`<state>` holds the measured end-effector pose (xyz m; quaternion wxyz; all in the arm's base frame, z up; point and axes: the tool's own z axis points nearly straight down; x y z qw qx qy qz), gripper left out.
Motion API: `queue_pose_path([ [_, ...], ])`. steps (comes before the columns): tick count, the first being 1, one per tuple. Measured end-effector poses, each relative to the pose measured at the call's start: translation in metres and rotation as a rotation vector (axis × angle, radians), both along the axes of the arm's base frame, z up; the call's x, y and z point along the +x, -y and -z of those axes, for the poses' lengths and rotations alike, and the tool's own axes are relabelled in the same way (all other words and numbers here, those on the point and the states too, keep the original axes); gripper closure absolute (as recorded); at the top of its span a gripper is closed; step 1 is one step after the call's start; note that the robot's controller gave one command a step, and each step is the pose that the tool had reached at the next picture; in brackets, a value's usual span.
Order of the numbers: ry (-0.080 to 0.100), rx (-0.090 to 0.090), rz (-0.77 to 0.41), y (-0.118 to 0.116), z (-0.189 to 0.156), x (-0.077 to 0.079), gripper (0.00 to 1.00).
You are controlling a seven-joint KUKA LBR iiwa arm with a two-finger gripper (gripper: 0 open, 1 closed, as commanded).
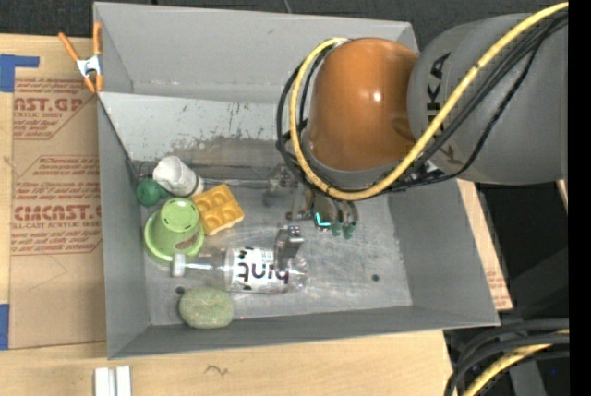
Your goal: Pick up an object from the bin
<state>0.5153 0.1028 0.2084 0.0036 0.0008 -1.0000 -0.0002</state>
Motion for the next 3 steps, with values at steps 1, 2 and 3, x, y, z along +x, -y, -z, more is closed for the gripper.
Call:
queue_pose_path([
  [1, 0.008, 0.001, 0.001, 0.001, -0.004, 0.002, 0.00],
  [2, 0.012, 0.001, -0.078, -0.004, 0.072, -0.011, 0.00],
  [3, 0.003, 0.000, -0.107, -0.005, 0.095, -0.018, 0.00],
])
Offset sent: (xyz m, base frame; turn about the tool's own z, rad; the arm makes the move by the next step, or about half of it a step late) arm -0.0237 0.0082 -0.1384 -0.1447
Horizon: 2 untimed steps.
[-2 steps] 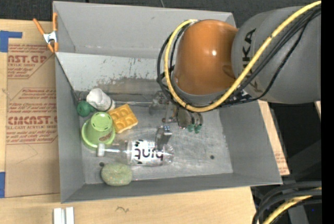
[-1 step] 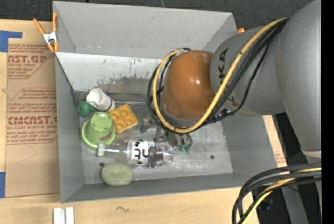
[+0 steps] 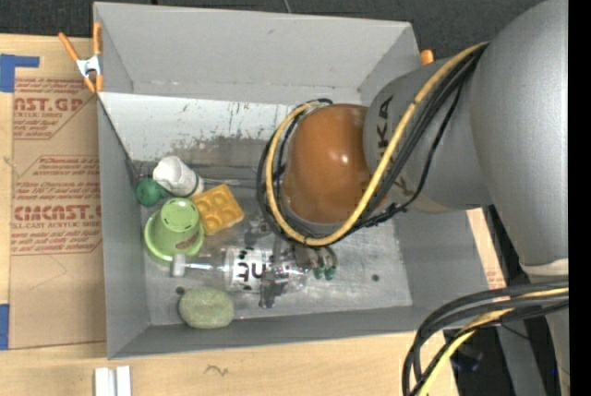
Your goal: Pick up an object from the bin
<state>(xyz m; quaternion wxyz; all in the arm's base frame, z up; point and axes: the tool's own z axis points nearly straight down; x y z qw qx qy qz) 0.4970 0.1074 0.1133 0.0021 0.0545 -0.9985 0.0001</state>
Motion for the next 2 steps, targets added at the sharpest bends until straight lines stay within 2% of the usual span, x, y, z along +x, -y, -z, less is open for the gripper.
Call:
queue_pose_path([
  [1, 0.005, 0.001, 0.093, 0.005, -0.016, 0.000, 0.00],
  [2, 0.005, 0.002, 0.174, 0.011, 0.031, -0.005, 0.00],
])
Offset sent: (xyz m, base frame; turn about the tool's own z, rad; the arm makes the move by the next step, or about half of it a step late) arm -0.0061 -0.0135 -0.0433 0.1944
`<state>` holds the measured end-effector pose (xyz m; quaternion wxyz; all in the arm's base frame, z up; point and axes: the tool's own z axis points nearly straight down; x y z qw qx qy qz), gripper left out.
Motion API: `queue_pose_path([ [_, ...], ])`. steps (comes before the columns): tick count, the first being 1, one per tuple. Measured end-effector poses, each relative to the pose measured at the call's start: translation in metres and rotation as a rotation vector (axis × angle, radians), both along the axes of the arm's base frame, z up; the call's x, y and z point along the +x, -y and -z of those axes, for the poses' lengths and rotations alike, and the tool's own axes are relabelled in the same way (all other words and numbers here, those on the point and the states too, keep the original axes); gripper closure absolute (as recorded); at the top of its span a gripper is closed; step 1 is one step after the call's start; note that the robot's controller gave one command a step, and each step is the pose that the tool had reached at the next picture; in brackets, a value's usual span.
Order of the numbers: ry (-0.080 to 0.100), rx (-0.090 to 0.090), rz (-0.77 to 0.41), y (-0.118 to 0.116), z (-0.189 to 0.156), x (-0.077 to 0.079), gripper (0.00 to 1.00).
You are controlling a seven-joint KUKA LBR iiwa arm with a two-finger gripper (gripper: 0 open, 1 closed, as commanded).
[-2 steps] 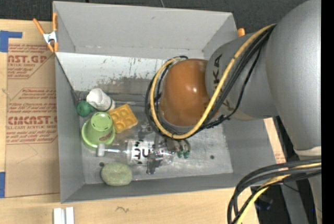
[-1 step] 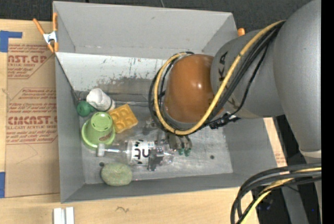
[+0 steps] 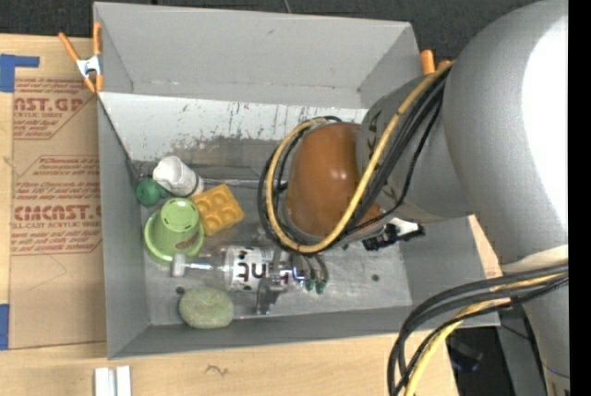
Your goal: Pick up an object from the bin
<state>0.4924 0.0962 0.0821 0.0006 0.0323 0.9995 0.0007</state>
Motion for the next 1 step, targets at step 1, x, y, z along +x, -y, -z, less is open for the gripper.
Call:
queue_pose_path([
  [1, 0.004, 0.003, 0.142, 0.0013, 0.0088, 0.0007, 1.00],
])
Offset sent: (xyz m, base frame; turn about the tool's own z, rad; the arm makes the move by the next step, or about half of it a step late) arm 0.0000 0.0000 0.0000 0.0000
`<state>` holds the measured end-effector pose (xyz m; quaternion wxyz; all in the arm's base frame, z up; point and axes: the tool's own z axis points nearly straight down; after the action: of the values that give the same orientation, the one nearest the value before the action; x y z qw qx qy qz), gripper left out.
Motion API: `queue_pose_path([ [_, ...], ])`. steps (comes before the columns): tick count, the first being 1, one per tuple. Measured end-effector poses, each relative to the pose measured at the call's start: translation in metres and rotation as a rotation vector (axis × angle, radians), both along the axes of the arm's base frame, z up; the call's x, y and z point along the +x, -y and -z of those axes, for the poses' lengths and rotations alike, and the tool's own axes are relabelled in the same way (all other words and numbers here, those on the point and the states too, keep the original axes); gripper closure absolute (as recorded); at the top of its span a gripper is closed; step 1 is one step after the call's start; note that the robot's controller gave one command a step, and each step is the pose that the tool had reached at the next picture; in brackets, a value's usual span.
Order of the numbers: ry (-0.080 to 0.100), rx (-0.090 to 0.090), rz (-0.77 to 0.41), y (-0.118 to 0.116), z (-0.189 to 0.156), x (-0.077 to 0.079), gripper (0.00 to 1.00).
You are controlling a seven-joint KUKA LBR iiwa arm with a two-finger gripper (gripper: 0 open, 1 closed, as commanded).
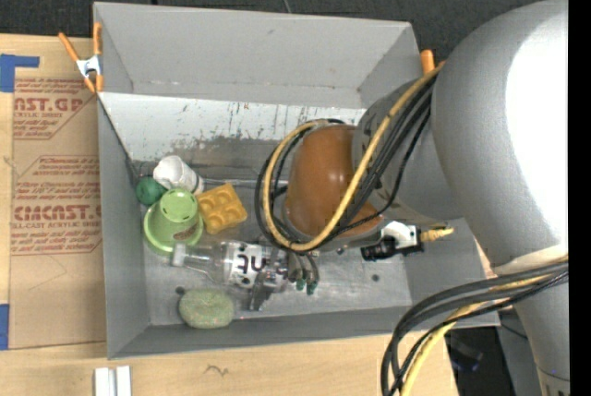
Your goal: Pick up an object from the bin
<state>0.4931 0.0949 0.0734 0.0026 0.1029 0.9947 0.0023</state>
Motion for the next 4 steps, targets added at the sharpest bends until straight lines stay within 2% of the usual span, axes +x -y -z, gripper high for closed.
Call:
queue_pose_path([
  [2, -0.001, -0.001, 0.000, 0.000, -0.003, 0.000, 1.00],
  [3, -0.009, -0.002, -0.001, 0.000, -0.015, -0.002, 1.00],
  [4, -0.009, -0.003, 0.001, 0.001, -0.031, -0.002, 1.00],
])
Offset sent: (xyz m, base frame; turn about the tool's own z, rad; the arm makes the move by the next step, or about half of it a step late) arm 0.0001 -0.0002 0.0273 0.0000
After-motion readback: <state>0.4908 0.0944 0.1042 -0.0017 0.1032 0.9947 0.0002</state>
